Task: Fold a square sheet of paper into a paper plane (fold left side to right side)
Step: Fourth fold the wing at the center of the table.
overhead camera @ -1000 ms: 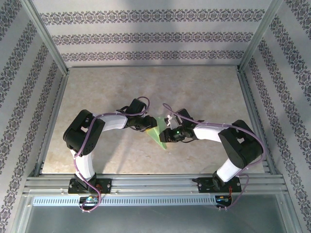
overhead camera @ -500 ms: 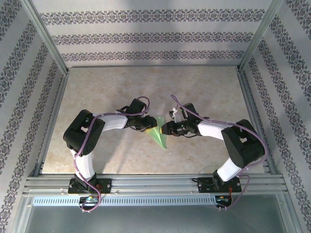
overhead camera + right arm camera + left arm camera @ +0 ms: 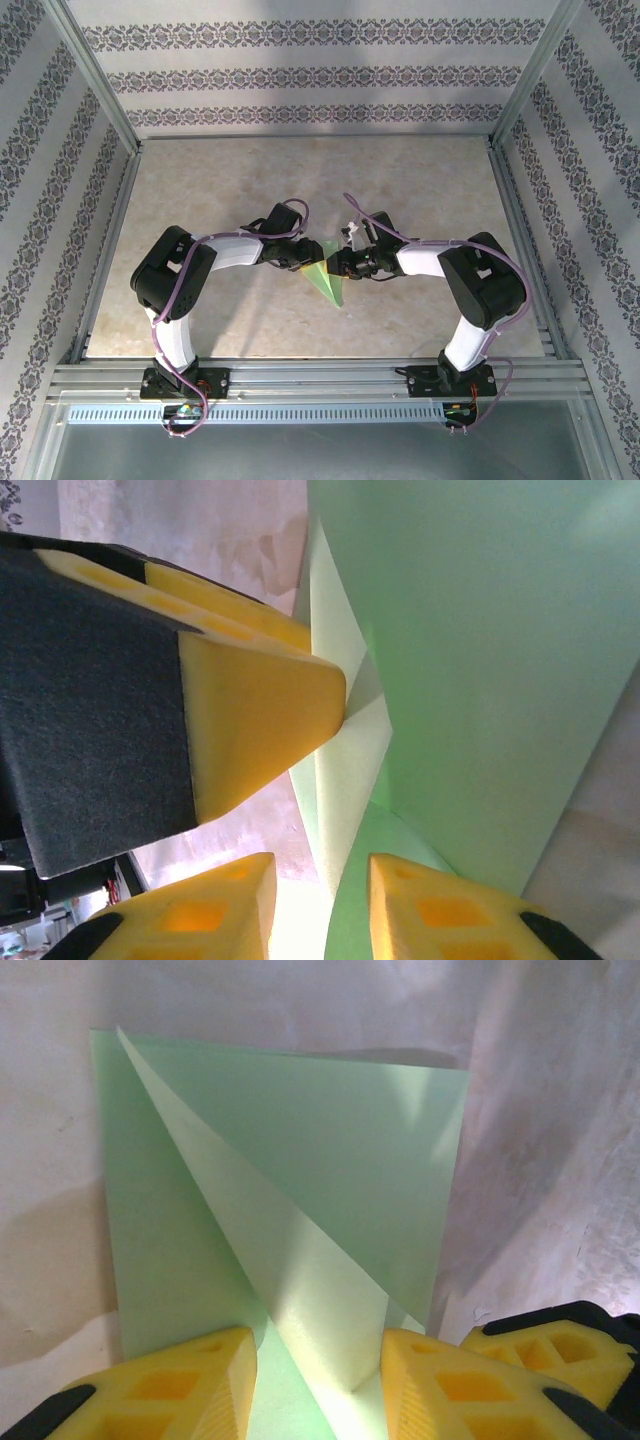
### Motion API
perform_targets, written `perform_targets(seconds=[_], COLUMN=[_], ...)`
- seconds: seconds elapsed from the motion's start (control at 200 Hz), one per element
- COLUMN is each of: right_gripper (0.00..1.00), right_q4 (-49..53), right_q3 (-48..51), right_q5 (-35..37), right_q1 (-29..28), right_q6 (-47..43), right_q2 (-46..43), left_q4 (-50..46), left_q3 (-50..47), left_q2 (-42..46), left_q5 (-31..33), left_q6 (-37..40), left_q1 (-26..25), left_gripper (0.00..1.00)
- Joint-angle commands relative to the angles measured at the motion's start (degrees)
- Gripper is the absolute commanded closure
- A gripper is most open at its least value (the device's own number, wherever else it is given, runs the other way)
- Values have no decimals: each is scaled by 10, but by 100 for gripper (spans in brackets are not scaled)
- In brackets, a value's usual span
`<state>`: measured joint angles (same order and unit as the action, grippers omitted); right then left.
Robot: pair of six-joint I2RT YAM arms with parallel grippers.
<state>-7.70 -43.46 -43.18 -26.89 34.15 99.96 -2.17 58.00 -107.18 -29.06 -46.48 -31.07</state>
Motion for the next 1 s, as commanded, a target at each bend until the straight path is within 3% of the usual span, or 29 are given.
perform_targets(seconds=[0.0, 0.24, 0.994], right_gripper=[74, 100, 100], right_q4=[-17, 3, 76], right_q3=[-14, -9, -10], right_q5=[-11, 4, 101], right_q1=[-5, 1, 15], right_q6=[5, 2, -33], right_q2=[10, 12, -15], left_q4=[-23, -23, -25], left_q3=[5, 4, 3], left_q2=[-18, -17, -15], left_q5=[16, 16, 16], left_q6=[11, 12, 13], left_q1=[-8, -8, -9], left_gripper=[60, 60, 60])
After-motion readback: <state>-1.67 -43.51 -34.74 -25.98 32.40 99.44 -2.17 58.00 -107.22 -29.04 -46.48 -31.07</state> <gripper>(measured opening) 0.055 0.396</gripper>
